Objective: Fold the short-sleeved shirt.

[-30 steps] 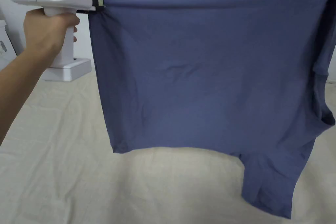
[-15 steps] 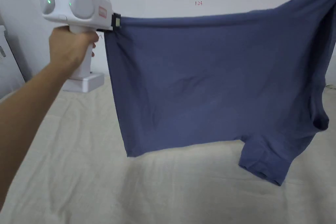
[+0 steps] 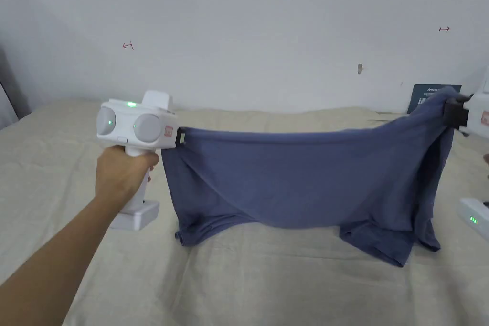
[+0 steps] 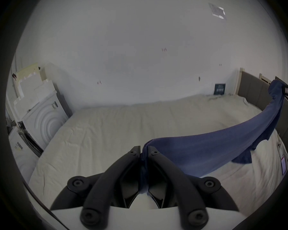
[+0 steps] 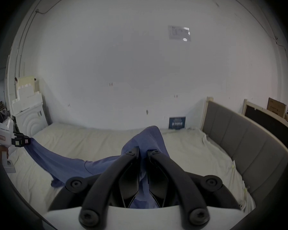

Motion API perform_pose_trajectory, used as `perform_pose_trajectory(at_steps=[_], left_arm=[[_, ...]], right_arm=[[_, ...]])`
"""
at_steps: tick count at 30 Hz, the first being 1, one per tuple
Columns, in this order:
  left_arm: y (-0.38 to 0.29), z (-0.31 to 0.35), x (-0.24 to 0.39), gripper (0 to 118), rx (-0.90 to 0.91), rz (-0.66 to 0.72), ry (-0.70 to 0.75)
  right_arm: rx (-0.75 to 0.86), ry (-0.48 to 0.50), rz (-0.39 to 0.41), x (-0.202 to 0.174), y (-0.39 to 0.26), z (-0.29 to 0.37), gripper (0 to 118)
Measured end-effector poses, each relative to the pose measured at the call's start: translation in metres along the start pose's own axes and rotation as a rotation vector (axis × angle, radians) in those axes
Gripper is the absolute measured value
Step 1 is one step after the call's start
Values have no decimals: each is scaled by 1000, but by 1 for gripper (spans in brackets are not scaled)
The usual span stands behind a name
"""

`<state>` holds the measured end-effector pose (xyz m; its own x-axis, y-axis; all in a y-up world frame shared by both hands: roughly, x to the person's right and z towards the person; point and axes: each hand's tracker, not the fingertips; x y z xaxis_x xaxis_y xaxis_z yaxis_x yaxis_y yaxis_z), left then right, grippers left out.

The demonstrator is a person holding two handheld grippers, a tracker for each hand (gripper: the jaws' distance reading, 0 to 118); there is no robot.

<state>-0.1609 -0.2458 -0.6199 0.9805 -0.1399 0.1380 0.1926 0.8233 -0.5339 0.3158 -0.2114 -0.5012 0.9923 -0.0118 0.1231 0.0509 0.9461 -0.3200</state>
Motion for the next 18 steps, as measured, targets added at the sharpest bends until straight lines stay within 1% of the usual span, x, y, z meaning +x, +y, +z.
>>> perform_pose_trajectory(at_steps=[2,4,8,9,12,15,18], left_arm=[[-26,-3,2,5,-32,12,-10],[-51,-3,3,5,-63,24,-17],[-107,1,0,5,-121,31,-36],[-120,5,-1,5,-129,33,-45],[-160,27,-2,5,-153,50,-64],[-196,49,-2,5,-176,39,-76],[-229,74,-4,5,-184,78,-96]], right_arm=[[-41,5,8,-2,-26,5,6],[-82,10,-1,-3,-51,11,6],[-131,38,-49,-5,-99,38,6],[-143,46,-50,-6,-109,47,6],[-166,52,-33,-10,-139,82,6],[-190,59,-52,-11,-169,119,6],[-221,57,-66,-11,-198,155,6]])
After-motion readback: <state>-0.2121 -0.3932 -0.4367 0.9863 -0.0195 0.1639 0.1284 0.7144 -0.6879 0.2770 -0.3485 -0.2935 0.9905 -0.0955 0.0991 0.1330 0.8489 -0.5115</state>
